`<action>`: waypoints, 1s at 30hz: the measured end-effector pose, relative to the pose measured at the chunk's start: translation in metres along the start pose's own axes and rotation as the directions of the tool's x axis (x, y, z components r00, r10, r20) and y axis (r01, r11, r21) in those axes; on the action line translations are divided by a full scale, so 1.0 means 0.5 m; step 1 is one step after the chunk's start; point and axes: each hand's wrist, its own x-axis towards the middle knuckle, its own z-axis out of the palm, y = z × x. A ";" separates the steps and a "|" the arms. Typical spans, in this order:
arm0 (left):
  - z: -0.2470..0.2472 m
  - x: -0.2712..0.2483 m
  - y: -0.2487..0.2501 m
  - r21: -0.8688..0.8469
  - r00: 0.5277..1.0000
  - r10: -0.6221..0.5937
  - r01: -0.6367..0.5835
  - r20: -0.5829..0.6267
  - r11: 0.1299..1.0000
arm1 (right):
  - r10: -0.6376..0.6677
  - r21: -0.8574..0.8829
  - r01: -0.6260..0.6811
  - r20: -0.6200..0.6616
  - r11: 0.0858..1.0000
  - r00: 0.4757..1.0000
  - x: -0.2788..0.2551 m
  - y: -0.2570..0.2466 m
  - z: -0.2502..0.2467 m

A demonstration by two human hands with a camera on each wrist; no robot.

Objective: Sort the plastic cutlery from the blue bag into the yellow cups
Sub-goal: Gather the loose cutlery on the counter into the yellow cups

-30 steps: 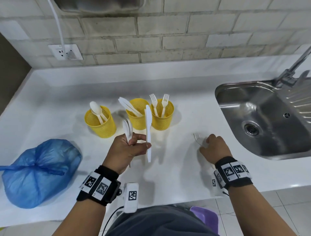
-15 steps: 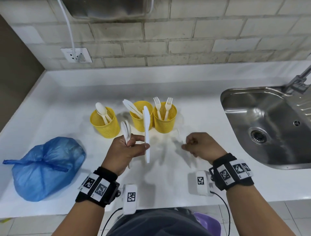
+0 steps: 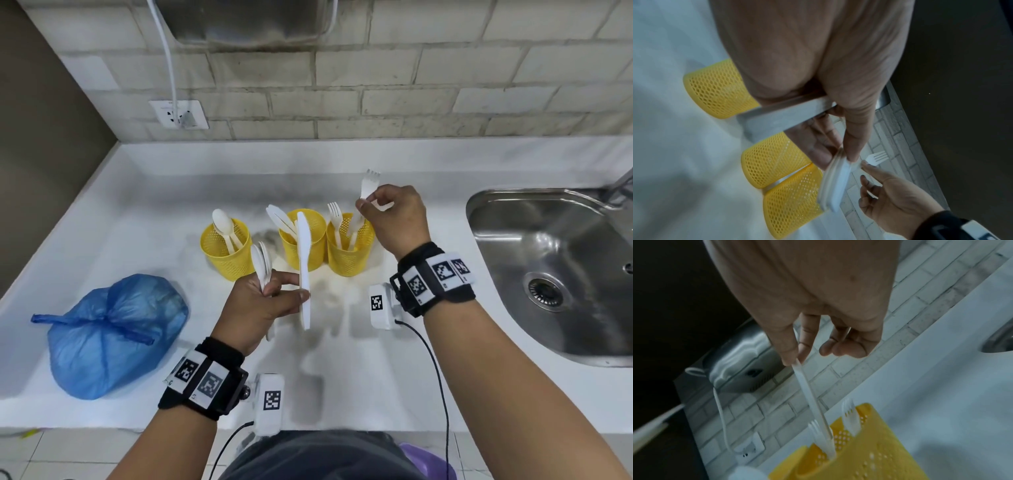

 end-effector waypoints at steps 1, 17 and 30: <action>-0.001 -0.001 0.004 -0.001 1.000 0.003 -0.003 0.001 1.000 | -0.002 -0.034 0.002 0.013 0.999 1.000 0.002 0.003 0.012; -0.036 0.002 -0.001 -0.035 0.999 0.010 -0.011 -0.030 0.999 | -0.102 0.028 0.099 0.113 0.995 0.988 -0.081 -0.033 0.079; -0.074 0.016 0.021 -0.073 0.994 0.062 -0.055 0.090 0.996 | -0.021 0.416 -0.199 0.468 0.887 0.883 -0.165 -0.089 0.140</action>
